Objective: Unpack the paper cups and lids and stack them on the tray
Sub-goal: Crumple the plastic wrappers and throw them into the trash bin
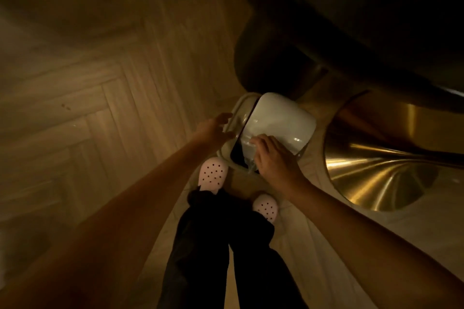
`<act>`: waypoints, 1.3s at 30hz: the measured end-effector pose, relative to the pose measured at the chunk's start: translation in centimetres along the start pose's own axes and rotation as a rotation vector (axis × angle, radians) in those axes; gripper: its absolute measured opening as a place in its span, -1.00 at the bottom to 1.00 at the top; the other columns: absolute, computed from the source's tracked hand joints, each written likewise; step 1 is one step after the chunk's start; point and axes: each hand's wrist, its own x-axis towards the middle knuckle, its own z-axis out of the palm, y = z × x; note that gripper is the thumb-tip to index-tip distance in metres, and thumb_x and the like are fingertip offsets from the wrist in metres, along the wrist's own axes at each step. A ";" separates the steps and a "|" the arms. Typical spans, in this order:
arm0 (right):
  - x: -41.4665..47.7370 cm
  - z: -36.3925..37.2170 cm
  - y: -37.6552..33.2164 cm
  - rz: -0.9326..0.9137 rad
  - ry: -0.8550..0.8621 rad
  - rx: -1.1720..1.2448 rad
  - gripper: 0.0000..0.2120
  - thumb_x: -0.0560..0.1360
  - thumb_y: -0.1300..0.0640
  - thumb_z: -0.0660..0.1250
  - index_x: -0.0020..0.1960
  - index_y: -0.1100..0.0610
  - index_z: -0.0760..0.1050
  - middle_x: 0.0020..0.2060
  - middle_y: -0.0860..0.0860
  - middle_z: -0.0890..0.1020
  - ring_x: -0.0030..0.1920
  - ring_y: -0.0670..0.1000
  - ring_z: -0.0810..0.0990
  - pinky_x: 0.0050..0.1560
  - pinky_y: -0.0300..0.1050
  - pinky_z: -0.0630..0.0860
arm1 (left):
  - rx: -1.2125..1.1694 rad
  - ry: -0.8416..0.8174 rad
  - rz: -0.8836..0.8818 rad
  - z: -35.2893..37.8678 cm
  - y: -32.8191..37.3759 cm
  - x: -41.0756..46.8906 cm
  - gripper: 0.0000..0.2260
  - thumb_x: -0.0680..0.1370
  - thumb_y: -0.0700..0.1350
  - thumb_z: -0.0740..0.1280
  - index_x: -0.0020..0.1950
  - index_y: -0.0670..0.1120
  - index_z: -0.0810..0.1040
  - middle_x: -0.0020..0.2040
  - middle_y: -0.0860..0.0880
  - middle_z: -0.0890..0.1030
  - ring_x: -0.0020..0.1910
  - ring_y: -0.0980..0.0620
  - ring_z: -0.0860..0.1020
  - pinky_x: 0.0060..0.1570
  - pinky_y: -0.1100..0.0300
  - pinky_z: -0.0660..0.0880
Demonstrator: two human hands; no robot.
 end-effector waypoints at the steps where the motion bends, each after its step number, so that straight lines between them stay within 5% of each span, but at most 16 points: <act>1: 0.4 0.6 0.4 0.001 -0.005 -0.001 -0.75 0.39 0.19 0.16 0.01 0.22 0.50 -0.19 0.13 0.62 -0.21 0.09 0.63 -0.25 -0.17 0.59 | 0.038 -0.035 0.015 0.2 -0.2 0.8 -0.51 0.51 -0.09 0.34 0.41 0.01 0.30 0.34 -0.07 0.43 0.27 -0.04 0.44 0.14 0.18 0.35; 5: 1.1 3.4 1.3 -0.056 -0.056 -0.114 -0.66 0.22 0.25 0.50 -0.02 0.21 0.56 -0.21 0.12 0.64 -0.25 0.06 0.65 -0.28 -0.21 0.58 | 0.104 -0.085 0.084 1.1 -1.1 2.5 -0.44 0.49 -0.08 0.36 0.45 0.01 0.25 0.37 -0.06 0.40 0.28 -0.04 0.43 0.11 0.22 0.33; 9: 2.3 6.7 1.9 0.022 -0.114 -0.155 -0.66 0.16 0.24 0.57 -0.09 0.17 0.59 -0.22 0.11 0.62 -0.29 0.04 0.63 -0.34 -0.22 0.56 | 0.122 -0.040 0.169 1.1 -2.2 3.0 -0.51 0.52 -0.10 0.33 0.42 0.01 0.29 0.34 -0.03 0.44 0.23 0.01 0.47 0.10 0.26 0.34; 11: 3.3 7.6 1.8 0.093 -0.195 -0.232 -0.67 0.32 0.24 0.48 0.07 0.22 0.56 -0.04 0.19 0.59 -0.08 0.11 0.63 -0.08 -0.13 0.57 | 0.165 -0.023 0.217 1.0 -2.8 3.0 -0.52 0.52 -0.09 0.33 0.42 -0.01 0.30 0.33 -0.04 0.45 0.22 0.01 0.49 0.12 0.25 0.38; 13: 3.7 9.2 2.2 0.160 -0.443 -0.218 -0.66 0.58 0.17 0.15 0.33 0.23 0.34 0.25 0.21 0.44 0.23 0.16 0.46 0.24 -0.05 0.40 | 0.165 -0.012 0.241 1.2 -3.2 2.7 -0.53 0.53 -0.08 0.32 0.42 -0.02 0.31 0.33 -0.04 0.46 0.21 0.00 0.49 0.16 0.19 0.43; 17: 3.2 10.6 2.0 0.287 -0.656 -0.083 -0.61 0.62 0.07 0.01 0.35 0.26 0.31 0.30 0.22 0.44 0.29 0.19 0.40 0.31 -0.02 0.32 | 0.155 0.049 0.246 2.1 -3.4 2.2 -0.55 0.54 -0.09 0.30 0.41 -0.06 0.31 0.31 -0.09 0.47 0.20 -0.03 0.51 0.19 0.09 0.46; 23: 1.9 5.5 -0.2 0.478 -0.518 0.328 -0.61 0.56 0.05 0.19 0.32 0.20 0.37 0.29 0.19 0.45 0.29 0.18 0.42 0.32 0.00 0.34 | 0.153 0.117 0.224 1.9 -1.9 -0.9 -0.66 0.56 -0.06 0.26 0.32 -0.09 0.44 0.21 -0.12 0.51 0.13 -0.07 0.53 0.06 0.16 0.48; 27: 0.6 -1.7 -2.4 0.656 -0.338 0.603 -0.67 0.51 0.13 0.29 0.24 0.22 0.44 0.17 0.18 0.53 0.17 0.13 0.51 0.10 -0.16 0.39 | 0.224 0.042 0.235 -0.4 0.6 -5.7 -0.68 0.57 -0.02 0.23 0.29 -0.10 0.46 0.20 -0.10 0.53 0.11 -0.03 0.54 0.05 0.19 0.45; 34: -2.6 -15.5 -7.3 0.638 -0.159 0.787 -0.77 0.51 0.18 0.28 0.16 0.17 0.47 0.09 0.14 0.54 -0.07 -0.03 0.49 -0.09 -0.25 0.38 | 0.250 0.021 0.286 -5.0 6.9 -15.3 -0.75 0.60 -0.09 0.18 0.22 -0.12 0.51 0.16 -0.12 0.56 0.05 -0.03 0.54 -0.06 0.31 0.38; 39: -2.9 -23.1 -10.6 0.565 -0.062 0.804 -0.75 0.52 0.21 0.26 0.20 0.17 0.45 0.13 0.09 0.54 -0.01 -0.05 0.50 -0.04 -0.27 0.39 | 0.225 0.039 0.356 -7.9 13.0 -20.1 -0.74 0.61 -0.05 0.15 0.24 -0.09 0.47 0.08 -0.01 0.56 0.00 0.09 0.51 -0.14 0.38 0.38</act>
